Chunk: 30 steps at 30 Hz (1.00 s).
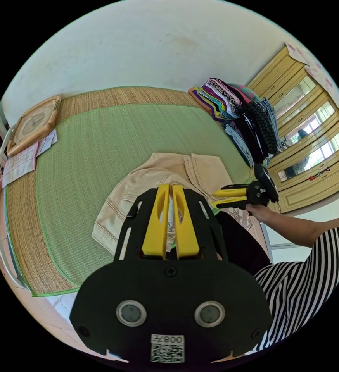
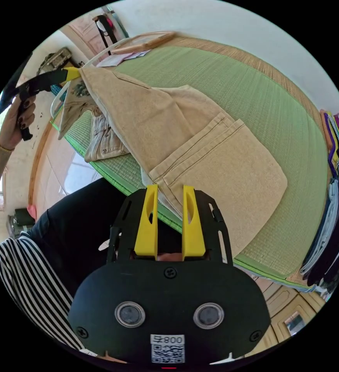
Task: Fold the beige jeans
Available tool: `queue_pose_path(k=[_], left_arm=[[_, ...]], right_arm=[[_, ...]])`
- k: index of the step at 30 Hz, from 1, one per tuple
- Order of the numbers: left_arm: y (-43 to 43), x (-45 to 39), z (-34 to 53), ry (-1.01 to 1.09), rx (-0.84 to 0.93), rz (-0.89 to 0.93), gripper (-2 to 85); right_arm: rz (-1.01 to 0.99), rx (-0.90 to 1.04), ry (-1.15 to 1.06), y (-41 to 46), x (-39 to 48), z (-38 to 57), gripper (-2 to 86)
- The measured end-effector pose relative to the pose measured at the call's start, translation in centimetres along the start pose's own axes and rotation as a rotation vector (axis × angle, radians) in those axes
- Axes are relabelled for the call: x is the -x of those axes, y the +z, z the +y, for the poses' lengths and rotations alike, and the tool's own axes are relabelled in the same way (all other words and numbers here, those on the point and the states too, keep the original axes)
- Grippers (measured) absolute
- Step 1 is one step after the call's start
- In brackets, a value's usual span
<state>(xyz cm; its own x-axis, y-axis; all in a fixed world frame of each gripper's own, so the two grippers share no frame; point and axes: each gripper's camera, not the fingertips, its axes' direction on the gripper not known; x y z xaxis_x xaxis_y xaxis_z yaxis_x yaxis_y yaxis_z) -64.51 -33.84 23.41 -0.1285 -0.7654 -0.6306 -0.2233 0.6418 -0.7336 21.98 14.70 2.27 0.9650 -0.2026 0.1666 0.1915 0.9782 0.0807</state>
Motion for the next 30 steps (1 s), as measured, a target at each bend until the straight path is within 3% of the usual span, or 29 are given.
queue_pose_path(k=[11,14,20,25,27,30], left_arm=[[-0.8,3.0,0.7,-0.044,-0.010,0.027,1.1],[-1.9,3.6,0.3,-0.028,-0.034,0.025,1.1],[-4.9,6.2,-2.1,-0.047,-0.130,-0.031,1.0],[-4.0,8.0,-3.2,-0.067,-0.089,0.014,1.0],[-3.7,8.1,-3.3,-0.064,-0.079,0.024,1.0],[-3.7,8.6,-3.1,-0.081,-0.084,0.061,1.0]], right_arm=[[-0.082,-0.073,0.119,0.0,-4.8,-0.1,2.3],[-0.087,-0.174,0.181,-3.1,-7.6,1.1,1.8],[-0.014,-0.393,0.577,-11.0,-21.2,8.8,3.1],[-0.216,-0.348,0.941,-8.0,-31.7,16.8,5.3],[-0.261,-0.331,1.024,-6.1,-32.6,18.5,5.0],[-0.303,-0.345,0.938,-4.3,-31.7,18.7,5.9]])
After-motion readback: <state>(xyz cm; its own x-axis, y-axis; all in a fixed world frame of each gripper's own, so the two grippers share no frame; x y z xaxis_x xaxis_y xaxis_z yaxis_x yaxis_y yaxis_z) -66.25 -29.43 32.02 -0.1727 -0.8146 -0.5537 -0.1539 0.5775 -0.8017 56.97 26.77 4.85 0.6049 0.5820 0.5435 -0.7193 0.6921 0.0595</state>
